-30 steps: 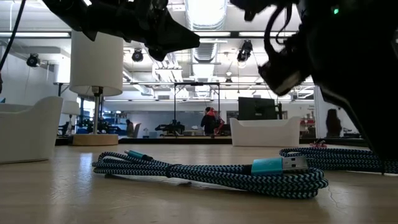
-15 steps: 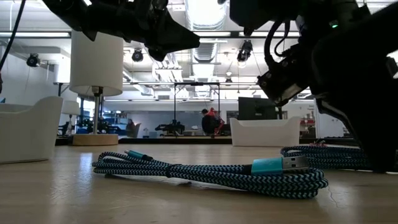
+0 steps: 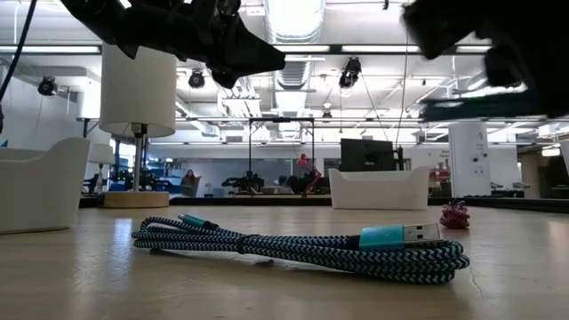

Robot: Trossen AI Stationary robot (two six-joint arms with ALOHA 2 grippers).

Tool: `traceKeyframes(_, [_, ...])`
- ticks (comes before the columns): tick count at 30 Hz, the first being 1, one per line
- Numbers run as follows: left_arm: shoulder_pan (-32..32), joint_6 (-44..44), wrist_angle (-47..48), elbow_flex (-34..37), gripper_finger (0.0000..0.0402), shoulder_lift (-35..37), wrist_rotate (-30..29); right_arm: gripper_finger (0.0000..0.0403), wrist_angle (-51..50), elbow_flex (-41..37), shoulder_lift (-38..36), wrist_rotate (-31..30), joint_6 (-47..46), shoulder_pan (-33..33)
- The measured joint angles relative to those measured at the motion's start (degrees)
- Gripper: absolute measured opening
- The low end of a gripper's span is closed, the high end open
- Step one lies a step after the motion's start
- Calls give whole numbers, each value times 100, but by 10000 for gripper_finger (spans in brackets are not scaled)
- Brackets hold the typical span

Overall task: Pick & Place USB Port
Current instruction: Put the right blue patterned charger cable into the transparent bin

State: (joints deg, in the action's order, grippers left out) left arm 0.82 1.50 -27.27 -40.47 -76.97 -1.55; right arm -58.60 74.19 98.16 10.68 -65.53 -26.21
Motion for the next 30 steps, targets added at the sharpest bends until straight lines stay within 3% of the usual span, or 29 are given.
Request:
traceKeyframes(9, [1,2,-7,0,97,0,-1,27,43,-1470,-1631,-56,-2378,-627])
traceKeyframes(13, [0,9,-9,0,97,0,-1,27,47,-2068,-2304,-485,-3576,-1095])
traceKeyframes(18, [1,9,-11,0,97,0,-1,27,109,-2656,-2872,-511,-4869,-1680])
traceKeyframes(23, [0,4,-11,0,97,0,-1,27,596,-3031,-3008,-479,-5334,-2133])
traceKeyframes(30, [0,2,-11,0,97,-1,0,27,709,-3423,-2944,-468,-5472,-2254])
